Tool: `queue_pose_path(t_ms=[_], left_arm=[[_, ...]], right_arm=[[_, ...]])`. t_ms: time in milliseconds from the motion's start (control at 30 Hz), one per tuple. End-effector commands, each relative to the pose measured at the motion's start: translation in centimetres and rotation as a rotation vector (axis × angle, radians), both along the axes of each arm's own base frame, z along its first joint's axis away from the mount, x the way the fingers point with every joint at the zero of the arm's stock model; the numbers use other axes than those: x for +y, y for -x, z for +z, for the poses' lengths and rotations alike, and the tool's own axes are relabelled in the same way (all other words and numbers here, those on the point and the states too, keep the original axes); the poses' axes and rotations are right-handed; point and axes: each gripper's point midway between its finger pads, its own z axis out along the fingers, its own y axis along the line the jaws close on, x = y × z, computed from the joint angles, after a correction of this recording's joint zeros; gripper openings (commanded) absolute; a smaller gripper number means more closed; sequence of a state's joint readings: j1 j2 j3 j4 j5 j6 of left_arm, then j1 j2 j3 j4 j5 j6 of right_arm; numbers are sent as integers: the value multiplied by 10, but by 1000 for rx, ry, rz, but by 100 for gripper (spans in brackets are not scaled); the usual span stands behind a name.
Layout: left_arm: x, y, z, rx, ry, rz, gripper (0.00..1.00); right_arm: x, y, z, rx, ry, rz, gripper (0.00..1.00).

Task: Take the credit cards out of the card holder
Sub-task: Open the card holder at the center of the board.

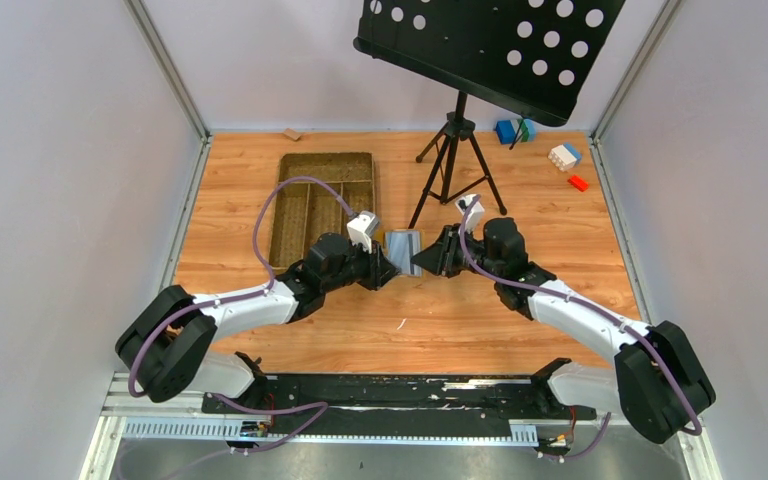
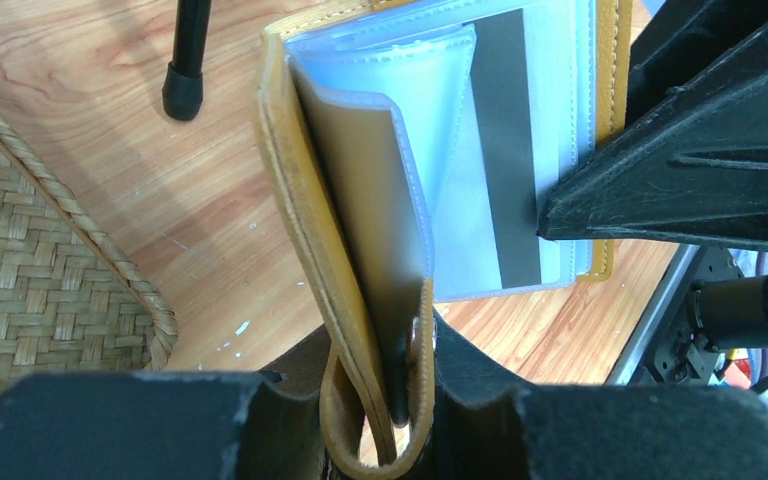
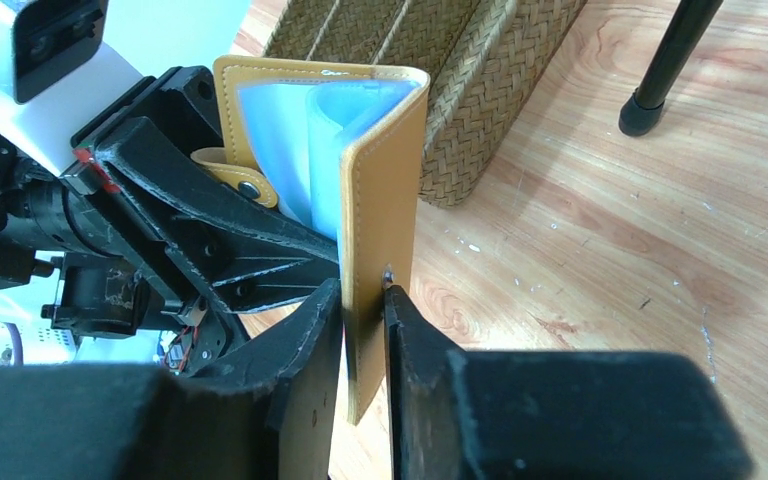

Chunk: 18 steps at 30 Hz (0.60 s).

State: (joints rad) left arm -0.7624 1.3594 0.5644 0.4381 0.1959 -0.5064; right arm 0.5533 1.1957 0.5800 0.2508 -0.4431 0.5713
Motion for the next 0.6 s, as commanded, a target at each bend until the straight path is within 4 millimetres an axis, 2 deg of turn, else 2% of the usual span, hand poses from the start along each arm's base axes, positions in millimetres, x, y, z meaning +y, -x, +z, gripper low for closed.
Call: queue_pose_path(t_ms=[0,200,300,367,433,567], left_arm=[[-7,-7,41,-107,88,-10,25],[-6,-5,44,-112,100,-11,24],[-7,-5,45,-112,98,-18,24],[-7,-4,45,-108,98,-19,24],[-5,-5,44,-105,93,-7,25],[11,-17,37,-91,43,105,34]], right_arm=[[5,-10,14,-37,-15,-13,24],[9,-10,11,-25,-15,3,26],[8,-10,11,-29,-13,-5,19],[6,-11,11,-25,-8,-15,8],[5,-13,9,-21,2,-25,1],[3,-13,11,-27,6,-37,0]])
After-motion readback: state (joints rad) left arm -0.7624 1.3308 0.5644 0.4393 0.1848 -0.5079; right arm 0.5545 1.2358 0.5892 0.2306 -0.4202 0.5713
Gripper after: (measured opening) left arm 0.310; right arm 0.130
